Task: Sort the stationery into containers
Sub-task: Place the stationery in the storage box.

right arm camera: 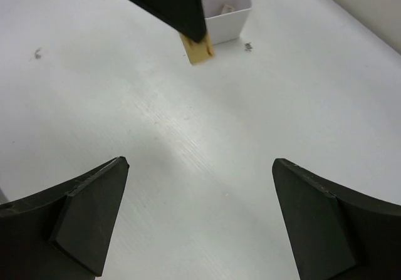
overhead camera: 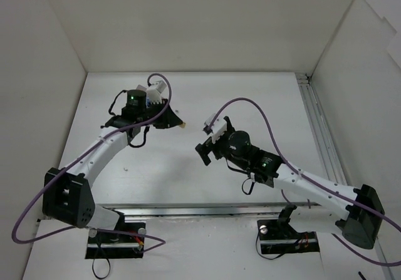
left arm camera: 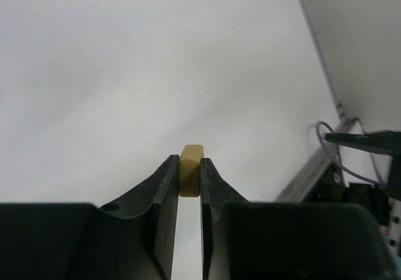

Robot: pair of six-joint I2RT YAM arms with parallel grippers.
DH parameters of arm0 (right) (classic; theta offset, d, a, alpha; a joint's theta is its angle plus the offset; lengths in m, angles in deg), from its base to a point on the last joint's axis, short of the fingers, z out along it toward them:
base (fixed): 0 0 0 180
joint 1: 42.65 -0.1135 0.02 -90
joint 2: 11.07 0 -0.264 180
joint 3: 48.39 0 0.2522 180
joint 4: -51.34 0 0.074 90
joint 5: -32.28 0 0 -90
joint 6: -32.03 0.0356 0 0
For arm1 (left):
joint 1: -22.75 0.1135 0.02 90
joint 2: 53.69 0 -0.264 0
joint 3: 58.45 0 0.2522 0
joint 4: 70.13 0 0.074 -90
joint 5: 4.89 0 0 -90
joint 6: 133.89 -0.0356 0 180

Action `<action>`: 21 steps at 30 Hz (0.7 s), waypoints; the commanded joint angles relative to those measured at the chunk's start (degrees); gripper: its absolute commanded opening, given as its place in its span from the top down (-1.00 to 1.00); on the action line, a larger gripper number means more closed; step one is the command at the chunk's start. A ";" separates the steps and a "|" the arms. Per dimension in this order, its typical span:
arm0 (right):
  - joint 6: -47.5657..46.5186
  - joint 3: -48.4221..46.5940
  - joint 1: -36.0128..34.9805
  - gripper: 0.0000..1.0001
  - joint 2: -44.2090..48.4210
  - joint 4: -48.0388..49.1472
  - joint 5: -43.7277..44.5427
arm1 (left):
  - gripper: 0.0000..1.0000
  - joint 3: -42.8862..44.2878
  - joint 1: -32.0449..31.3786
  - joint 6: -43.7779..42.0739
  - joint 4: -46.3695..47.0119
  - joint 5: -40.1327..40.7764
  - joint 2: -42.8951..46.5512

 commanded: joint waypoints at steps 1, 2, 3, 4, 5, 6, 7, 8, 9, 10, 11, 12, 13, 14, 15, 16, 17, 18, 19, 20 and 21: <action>4.53 1.26 0.37 -0.96 5.63 0.33 10.13 | 1.00 9.37 2.64 -5.73 -5.25 7.81 -1.70; 6.54 1.70 0.37 -0.96 6.59 -0.21 12.26 | 1.00 11.58 2.65 -7.74 -6.93 11.57 -2.75; 7.69 2.14 0.37 -0.96 7.73 -1.08 14.19 | 1.00 13.70 3.35 -8.81 -8.60 13.87 -5.64; 10.05 2.49 0.55 -0.96 8.27 -3.09 17.43 | 1.00 17.89 3.35 -9.43 -11.40 16.51 -7.23; 11.21 2.67 0.72 -0.96 8.71 -4.07 19.03 | 1.00 20.28 3.88 -9.96 -12.90 21.32 -8.81; 12.26 2.76 0.72 -0.96 9.84 -5.38 20.70 | 1.00 22.22 3.88 -12.05 -14.14 23.37 -12.31; 13.67 2.93 0.90 -0.96 10.29 -7.83 23.33 | 1.00 26.16 3.88 -12.85 -16.50 25.74 -14.00; 14.46 3.20 0.90 -0.96 10.90 -8.90 24.57 | 1.00 28.20 4.49 -13.56 -17.48 28.37 -15.76; 15.08 3.46 1.16 -0.96 12.13 -9.69 25.63 | 1.00 29.87 4.50 -14.52 -18.19 29.79 -18.82; 15.87 4.25 1.16 -0.96 12.66 -10.75 26.68 | 1.00 32.50 5.11 -14.62 -18.71 31.46 -20.15; 16.40 4.69 1.25 -0.96 13.88 -11.11 27.04 | 1.00 33.74 5.11 -14.71 -18.98 33.47 -22.78; 16.84 5.04 1.43 -0.96 14.68 -11.37 27.48 | 1.00 34.80 5.11 -15.14 -19.16 34.45 -24.02; 17.02 5.57 1.51 -0.96 15.12 -11.98 27.48 | 1.00 36.81 5.11 -15.06 -19.25 35.77 -25.08; 17.19 5.83 1.60 -0.96 16.17 -12.25 27.48 | 1.00 37.96 5.11 -15.06 -19.68 37.52 -27.53; 17.46 6.01 1.69 -0.96 16.53 -12.51 27.75 | 1.00 38.93 5.11 -15.41 -20.03 37.54 -28.42; 17.46 6.10 1.86 -0.96 16.97 -13.12 27.66 | 1.00 40.51 5.11 -15.41 -20.65 40.41 -29.21; 17.46 6.19 1.78 -0.96 17.50 -13.48 27.75 | 1.00 41.57 5.11 -15.59 -21.26 42.09 -30.87; 17.28 6.19 1.95 -0.96 17.76 -13.74 27.84 | 1.00 42.27 5.11 -15.85 -21.53 42.63 -31.50; 16.76 6.45 1.87 -0.96 17.94 -13.92 27.66 | 1.00 43.59 5.11 -16.20 -22.23 43.42 -32.11; 16.49 6.62 1.95 -0.96 17.85 -14.01 27.49 | 1.00 44.30 5.11 -16.29 -22.50 44.04 -32.90; 16.40 6.71 2.13 -0.96 17.77 -14.10 27.57 | 1.00 44.82 5.11 -16.46 -22.50 44.13 -33.26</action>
